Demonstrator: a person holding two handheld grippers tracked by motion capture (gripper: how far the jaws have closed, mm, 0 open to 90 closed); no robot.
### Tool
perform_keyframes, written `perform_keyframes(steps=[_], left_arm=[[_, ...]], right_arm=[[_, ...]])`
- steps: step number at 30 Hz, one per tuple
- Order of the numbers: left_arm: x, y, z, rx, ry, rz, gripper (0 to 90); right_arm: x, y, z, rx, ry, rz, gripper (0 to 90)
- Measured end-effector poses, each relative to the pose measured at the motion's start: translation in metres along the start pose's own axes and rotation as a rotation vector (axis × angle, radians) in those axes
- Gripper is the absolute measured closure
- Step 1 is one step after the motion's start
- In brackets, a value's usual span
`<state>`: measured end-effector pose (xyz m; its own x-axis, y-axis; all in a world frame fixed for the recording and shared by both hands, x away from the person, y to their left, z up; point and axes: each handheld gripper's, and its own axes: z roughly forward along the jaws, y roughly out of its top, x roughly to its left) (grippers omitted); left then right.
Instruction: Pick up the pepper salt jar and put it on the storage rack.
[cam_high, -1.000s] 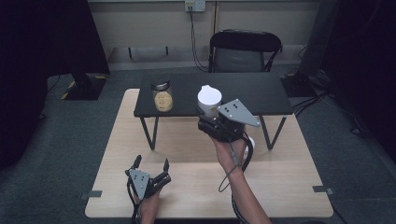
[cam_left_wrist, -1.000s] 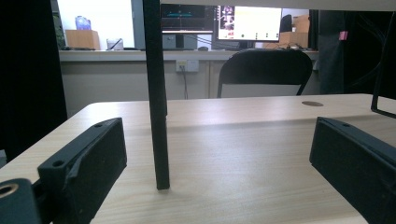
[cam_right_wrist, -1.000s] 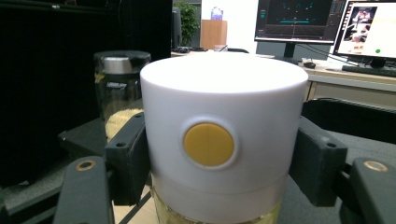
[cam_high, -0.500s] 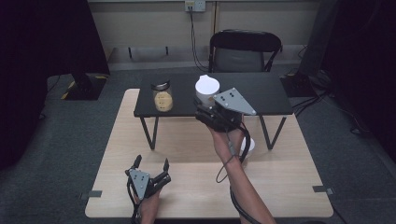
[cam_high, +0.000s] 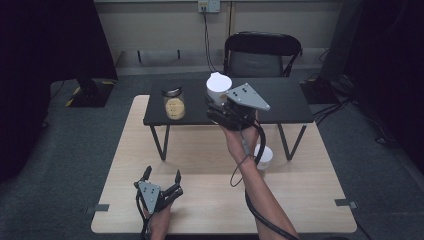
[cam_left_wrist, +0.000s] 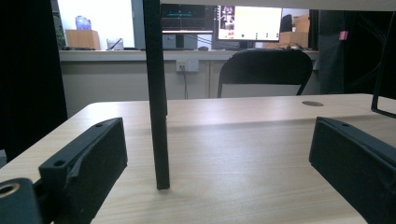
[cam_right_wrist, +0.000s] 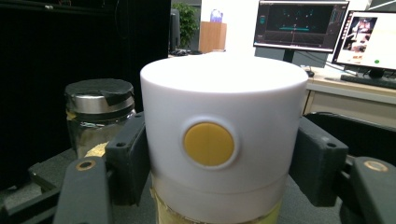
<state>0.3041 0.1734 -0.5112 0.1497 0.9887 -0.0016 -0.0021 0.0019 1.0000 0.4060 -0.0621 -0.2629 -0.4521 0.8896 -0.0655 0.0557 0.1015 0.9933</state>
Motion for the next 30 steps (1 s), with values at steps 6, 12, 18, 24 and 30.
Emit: perform_keyframes(steps=[6,12,18,24,30], left_arm=[[0.000,0.000,0.000,0.000,0.000,0.002,3.7],[0.000,0.000,0.000,0.001,0.000,0.002,3.5],[0.000,0.000,0.000,0.001,0.000,0.002,3.5],[0.000,0.000,0.000,0.000,-0.001,0.002,3.6],[0.000,0.000,0.000,0.000,0.000,0.002,3.5]], right_arm=[[-0.001,-0.001,0.008,0.014,-0.006,0.003,30.2],[-0.002,-0.004,0.015,0.026,-0.008,0.010,30.2],[-0.006,-0.009,0.020,0.021,-0.016,0.025,30.2],[-0.009,-0.010,0.025,0.032,-0.023,0.046,30.2],[-0.011,-0.011,0.028,0.040,-0.027,0.057,30.2]])
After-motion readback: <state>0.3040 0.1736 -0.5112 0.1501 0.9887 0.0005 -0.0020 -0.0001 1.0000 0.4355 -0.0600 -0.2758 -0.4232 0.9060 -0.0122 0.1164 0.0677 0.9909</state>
